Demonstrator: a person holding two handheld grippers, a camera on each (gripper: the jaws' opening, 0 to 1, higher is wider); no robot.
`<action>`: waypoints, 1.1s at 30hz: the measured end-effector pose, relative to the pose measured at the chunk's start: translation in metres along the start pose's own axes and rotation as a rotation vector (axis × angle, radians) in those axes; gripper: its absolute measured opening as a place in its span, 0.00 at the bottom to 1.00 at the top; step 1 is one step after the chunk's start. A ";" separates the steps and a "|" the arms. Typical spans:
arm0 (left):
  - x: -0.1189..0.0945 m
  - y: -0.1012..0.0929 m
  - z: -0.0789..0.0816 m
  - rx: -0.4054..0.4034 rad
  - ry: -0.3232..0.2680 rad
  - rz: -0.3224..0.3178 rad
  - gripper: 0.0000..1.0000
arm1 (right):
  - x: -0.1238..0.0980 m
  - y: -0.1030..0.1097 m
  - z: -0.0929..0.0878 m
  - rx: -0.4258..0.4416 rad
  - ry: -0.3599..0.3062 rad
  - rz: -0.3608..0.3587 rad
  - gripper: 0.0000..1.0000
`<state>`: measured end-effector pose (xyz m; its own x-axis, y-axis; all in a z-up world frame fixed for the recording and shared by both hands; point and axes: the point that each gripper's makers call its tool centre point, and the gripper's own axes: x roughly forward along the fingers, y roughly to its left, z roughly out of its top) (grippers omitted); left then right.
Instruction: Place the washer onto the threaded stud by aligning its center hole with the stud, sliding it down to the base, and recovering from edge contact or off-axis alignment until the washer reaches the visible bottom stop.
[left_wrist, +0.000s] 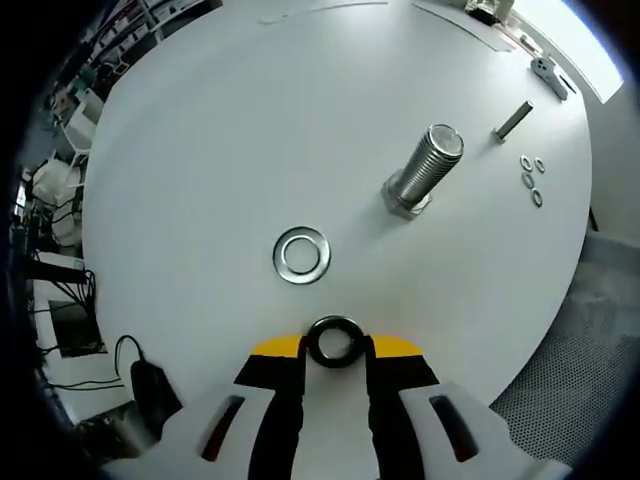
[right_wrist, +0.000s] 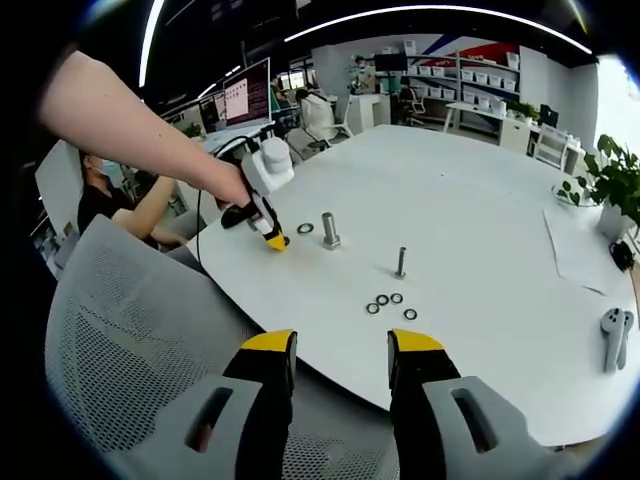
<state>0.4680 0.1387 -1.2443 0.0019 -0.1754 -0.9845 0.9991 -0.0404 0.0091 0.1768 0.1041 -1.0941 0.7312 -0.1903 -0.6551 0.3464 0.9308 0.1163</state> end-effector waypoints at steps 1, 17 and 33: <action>0.000 0.000 0.000 0.001 0.001 -0.001 0.21 | 0.000 0.000 0.000 0.000 0.000 0.000 0.39; 0.000 0.000 0.001 0.022 0.010 -0.014 0.22 | 0.001 0.000 -0.002 -0.007 0.008 0.003 0.38; -0.002 -0.003 -0.002 0.104 0.027 -0.027 0.23 | 0.001 -0.001 -0.001 -0.003 0.003 0.001 0.38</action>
<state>0.4648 0.1410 -1.2428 -0.0221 -0.1467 -0.9889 0.9891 -0.1469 -0.0003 0.1764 0.1036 -1.0953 0.7297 -0.1885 -0.6573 0.3438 0.9320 0.1143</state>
